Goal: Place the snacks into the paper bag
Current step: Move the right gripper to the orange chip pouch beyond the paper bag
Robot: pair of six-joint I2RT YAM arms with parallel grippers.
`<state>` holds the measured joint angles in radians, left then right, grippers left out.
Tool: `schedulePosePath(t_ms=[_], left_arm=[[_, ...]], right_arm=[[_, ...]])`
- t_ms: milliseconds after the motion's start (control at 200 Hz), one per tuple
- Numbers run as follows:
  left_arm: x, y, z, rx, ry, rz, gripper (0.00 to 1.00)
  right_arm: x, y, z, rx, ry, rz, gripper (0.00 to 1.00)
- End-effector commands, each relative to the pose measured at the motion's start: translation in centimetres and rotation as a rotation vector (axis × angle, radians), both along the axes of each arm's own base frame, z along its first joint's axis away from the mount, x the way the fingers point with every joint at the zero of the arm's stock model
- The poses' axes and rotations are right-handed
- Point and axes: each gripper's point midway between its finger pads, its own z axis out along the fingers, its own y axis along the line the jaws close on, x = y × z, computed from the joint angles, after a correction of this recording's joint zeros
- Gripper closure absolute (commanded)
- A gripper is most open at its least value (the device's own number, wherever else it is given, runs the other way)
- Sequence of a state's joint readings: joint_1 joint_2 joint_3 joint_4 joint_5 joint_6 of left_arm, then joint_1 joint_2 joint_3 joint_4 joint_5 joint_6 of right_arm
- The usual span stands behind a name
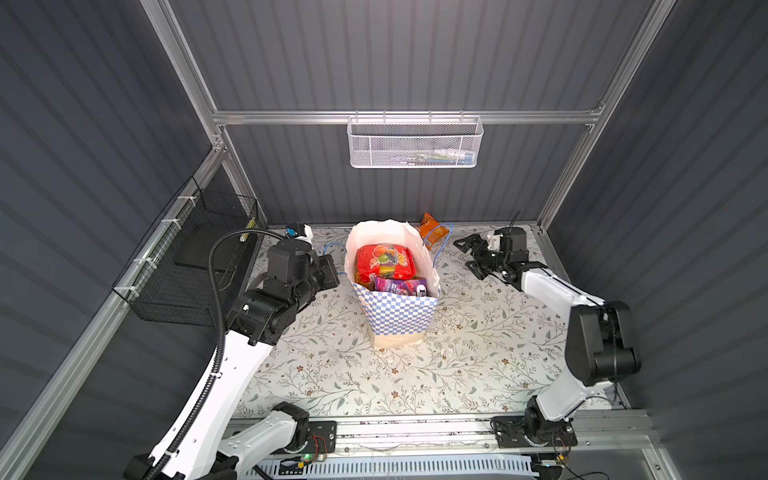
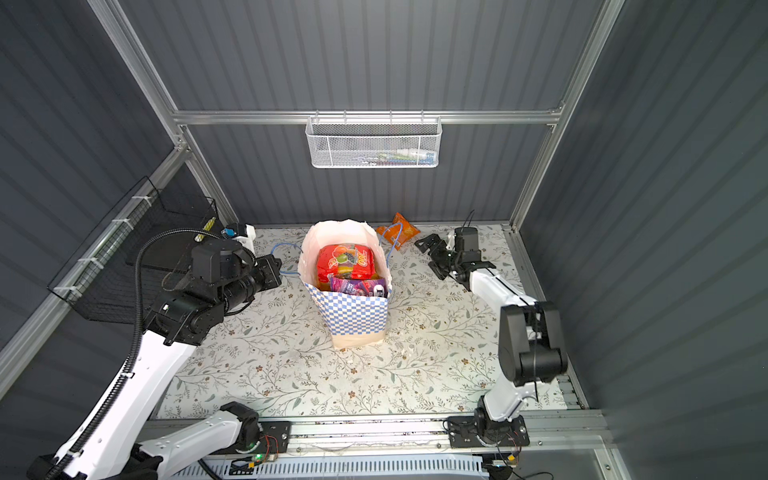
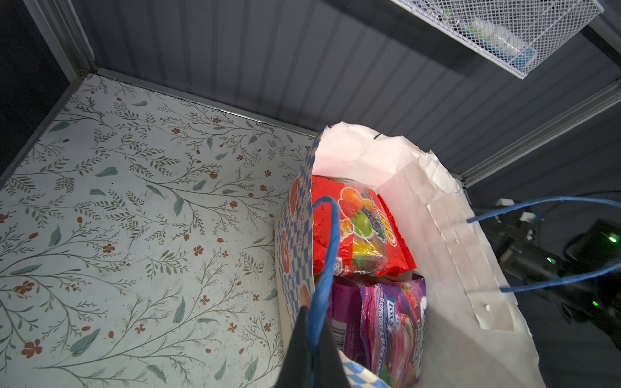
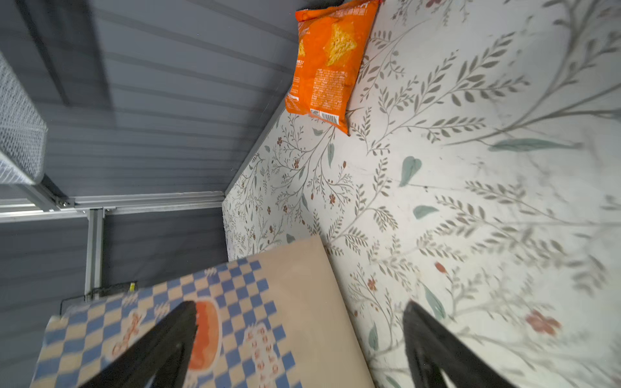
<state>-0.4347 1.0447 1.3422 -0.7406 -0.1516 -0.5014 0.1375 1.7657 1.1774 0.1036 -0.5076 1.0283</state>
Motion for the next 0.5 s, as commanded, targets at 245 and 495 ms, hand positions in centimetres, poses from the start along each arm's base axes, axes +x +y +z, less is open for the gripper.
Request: schedulePosePath(t_ms=[245,495], left_arm=[[-1.0,-0.3,0.6,0.005,-0.01,-0.057,1.0],[-1.1,0.1,0.6,0.015,-0.021,-0.044,1.0]], right_arm=[[8.1,5.1,-2.8,0.224,0.044,-0.002,0.08],[10.6,6.3,-6.7,0.284,0.089,-0.068,0.12]])
